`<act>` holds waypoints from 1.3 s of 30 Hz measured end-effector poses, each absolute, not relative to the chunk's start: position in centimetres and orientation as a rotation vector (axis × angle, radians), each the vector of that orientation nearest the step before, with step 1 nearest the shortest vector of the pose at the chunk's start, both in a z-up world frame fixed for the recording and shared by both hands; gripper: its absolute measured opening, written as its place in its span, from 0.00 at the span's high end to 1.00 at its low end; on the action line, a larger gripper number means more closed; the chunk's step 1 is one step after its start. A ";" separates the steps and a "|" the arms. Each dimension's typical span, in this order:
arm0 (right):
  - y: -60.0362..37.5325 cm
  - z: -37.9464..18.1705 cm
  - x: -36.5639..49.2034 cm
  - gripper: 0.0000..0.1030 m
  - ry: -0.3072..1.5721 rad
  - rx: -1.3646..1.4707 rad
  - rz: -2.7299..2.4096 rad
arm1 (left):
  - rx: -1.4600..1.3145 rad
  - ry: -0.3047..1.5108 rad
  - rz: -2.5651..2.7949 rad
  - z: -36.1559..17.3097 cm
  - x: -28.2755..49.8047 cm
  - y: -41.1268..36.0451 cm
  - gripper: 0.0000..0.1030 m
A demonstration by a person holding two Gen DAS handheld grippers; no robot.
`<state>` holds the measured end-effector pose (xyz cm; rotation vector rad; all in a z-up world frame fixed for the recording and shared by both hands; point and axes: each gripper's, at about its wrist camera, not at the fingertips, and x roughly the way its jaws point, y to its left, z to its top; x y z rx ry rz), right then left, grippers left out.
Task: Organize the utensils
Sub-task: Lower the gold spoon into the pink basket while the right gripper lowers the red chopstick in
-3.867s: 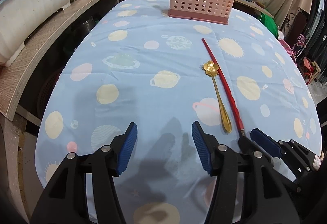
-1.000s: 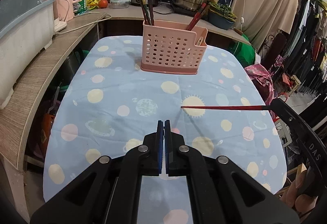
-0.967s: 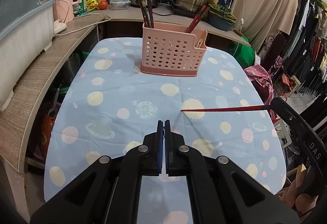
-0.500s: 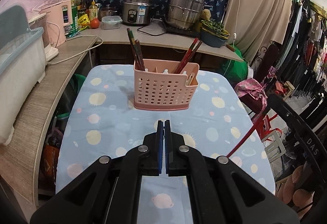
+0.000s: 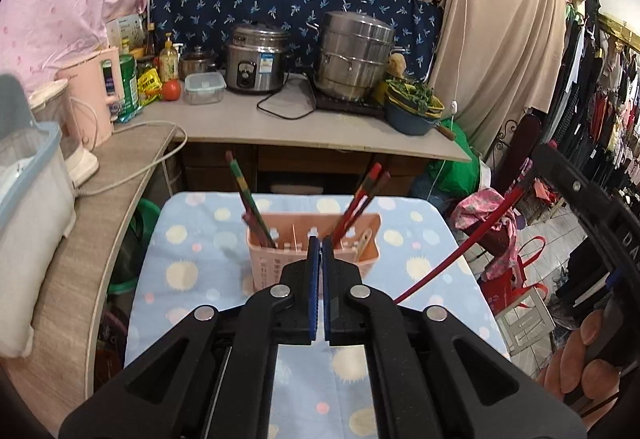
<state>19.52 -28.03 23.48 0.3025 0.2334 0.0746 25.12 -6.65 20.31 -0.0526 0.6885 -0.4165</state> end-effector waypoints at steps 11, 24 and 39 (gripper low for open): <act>-27.8 24.0 27.3 0.93 0.231 0.282 0.037 | -0.043 0.694 -0.370 20.2 31.7 -8.0 0.99; -26.7 17.2 32.3 0.93 0.380 0.268 0.032 | -0.040 0.782 -0.358 15.3 35.4 -8.6 0.99; -25.6 12.6 33.7 0.93 0.488 0.252 0.042 | -0.031 0.810 -0.344 12.7 36.3 -9.0 0.99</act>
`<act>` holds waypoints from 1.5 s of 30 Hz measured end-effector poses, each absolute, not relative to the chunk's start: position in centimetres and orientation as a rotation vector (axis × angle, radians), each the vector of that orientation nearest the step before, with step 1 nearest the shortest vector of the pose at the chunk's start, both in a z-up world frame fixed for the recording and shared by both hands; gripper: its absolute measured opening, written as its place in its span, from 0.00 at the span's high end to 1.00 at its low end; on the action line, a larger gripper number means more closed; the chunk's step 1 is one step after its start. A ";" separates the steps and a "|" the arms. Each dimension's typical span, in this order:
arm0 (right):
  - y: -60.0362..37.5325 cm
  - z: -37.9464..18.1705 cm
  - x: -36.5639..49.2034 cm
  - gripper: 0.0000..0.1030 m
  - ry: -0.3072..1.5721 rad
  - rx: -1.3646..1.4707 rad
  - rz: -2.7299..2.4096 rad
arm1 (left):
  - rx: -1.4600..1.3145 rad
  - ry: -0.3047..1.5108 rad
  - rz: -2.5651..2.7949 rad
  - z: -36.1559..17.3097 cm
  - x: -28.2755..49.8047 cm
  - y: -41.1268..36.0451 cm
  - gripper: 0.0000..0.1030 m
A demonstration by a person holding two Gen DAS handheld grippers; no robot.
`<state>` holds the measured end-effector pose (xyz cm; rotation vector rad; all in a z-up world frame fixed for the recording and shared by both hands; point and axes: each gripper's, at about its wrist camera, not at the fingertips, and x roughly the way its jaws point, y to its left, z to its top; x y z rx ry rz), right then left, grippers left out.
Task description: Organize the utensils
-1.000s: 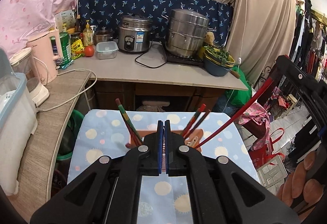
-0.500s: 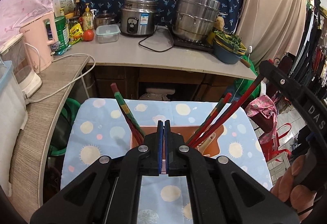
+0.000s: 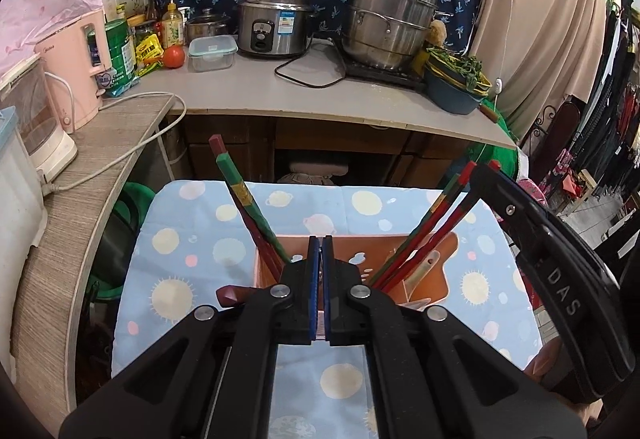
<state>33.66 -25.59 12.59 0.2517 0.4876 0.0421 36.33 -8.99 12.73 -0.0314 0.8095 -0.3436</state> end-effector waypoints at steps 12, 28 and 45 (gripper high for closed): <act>-26.1 12.5 32.6 0.89 0.486 0.256 0.033 | -0.020 0.777 -0.330 12.9 35.7 -9.2 0.88; -25.8 14.5 26.8 0.79 0.467 0.238 0.054 | 0.031 0.704 -0.267 15.4 31.2 -9.1 0.74; -24.3 12.7 18.5 0.61 0.514 0.201 0.054 | 0.078 0.691 -0.211 14.4 24.5 -7.8 0.61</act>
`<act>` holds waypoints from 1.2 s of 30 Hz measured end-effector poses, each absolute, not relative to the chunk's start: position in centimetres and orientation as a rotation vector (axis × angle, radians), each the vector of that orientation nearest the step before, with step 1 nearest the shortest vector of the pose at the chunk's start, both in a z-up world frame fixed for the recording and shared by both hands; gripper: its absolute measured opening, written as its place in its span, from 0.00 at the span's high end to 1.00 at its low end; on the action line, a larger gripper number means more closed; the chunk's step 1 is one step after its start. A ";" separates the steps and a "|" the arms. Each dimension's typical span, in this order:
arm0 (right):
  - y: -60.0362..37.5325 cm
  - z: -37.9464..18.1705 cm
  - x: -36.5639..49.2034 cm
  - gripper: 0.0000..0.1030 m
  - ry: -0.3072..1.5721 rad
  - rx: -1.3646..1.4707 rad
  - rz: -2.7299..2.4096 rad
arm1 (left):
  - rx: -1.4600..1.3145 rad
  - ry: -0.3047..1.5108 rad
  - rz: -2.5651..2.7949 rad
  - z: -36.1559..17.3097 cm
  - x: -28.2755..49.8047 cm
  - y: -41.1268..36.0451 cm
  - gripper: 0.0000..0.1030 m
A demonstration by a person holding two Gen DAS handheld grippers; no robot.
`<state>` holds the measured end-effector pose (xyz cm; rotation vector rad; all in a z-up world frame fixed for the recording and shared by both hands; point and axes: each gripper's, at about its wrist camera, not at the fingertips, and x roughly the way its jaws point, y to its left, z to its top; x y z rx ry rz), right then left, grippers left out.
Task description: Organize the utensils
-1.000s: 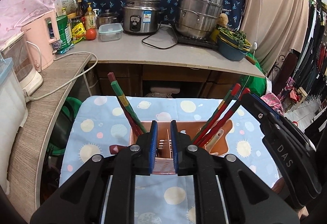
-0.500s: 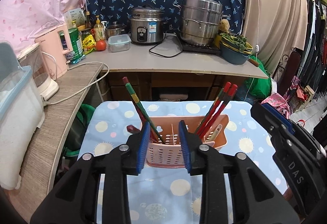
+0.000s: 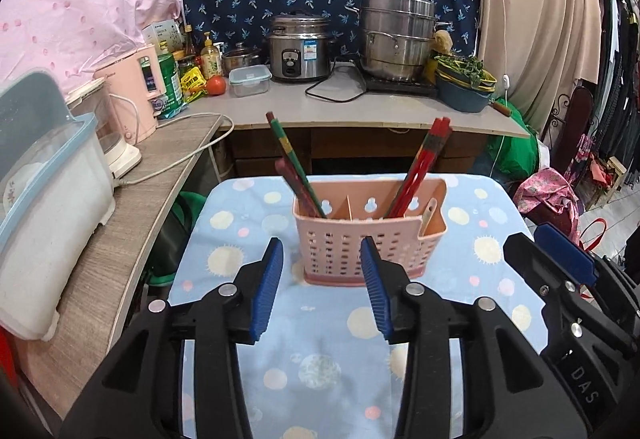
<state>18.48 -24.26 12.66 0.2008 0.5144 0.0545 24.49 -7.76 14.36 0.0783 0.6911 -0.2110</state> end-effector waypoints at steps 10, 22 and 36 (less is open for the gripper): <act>-23.4 11.0 15.4 0.53 0.547 0.194 0.055 | 0.095 0.711 -0.171 12.0 21.4 -6.6 0.51; -23.1 9.3 14.2 0.48 0.586 0.185 0.037 | 0.092 0.722 -0.135 10.5 19.7 -5.9 0.38; -23.1 7.8 13.7 0.32 0.612 0.175 0.023 | 0.107 0.725 -0.114 9.4 18.7 -6.0 0.23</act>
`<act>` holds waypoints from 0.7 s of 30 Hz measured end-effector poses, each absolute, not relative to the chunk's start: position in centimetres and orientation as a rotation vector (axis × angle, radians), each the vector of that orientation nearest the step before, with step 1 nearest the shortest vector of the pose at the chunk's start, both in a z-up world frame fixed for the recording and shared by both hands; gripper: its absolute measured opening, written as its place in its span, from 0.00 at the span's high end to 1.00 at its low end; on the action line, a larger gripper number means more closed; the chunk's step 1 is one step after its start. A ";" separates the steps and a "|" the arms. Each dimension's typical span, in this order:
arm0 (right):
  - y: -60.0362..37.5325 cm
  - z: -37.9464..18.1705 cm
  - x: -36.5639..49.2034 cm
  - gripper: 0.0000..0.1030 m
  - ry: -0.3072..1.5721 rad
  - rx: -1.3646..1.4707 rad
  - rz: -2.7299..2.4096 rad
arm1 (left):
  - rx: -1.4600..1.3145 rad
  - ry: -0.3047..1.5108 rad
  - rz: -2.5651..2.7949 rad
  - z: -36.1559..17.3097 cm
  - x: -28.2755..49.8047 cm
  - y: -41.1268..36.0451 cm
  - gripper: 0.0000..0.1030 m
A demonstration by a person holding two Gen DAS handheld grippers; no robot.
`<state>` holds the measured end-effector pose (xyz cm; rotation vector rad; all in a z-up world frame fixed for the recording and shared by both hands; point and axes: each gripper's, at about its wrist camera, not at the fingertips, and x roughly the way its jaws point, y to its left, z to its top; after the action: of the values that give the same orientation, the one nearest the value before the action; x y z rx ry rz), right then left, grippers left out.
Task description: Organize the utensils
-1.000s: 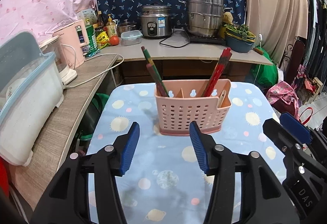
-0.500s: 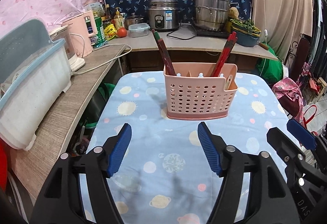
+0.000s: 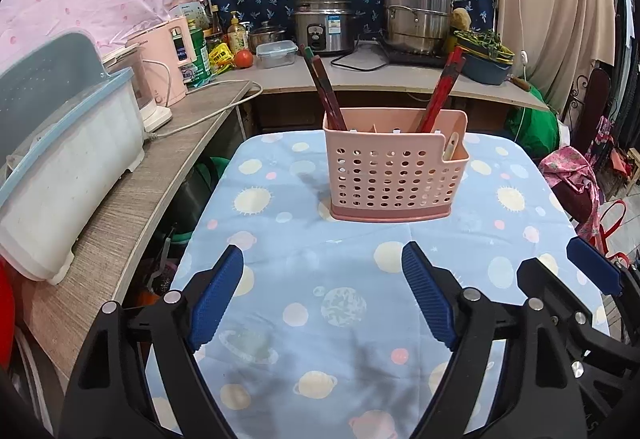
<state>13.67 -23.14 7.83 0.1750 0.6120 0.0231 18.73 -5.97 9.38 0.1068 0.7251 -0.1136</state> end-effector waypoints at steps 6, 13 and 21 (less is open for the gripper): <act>-23.3 7.5 13.7 0.19 0.628 0.175 0.005 | 0.107 0.727 -0.099 9.0 18.6 -5.9 0.20; -23.4 7.1 13.7 0.17 0.637 0.164 -0.007 | 0.109 0.728 -0.086 8.6 18.7 -5.7 0.14; -23.6 6.7 13.8 0.05 0.650 0.160 -0.025 | 0.114 0.736 -0.075 8.1 18.9 -5.6 0.09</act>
<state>13.81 -23.56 6.67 0.1598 0.6503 -0.0254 18.85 -5.56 8.06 0.1145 0.7363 -0.0754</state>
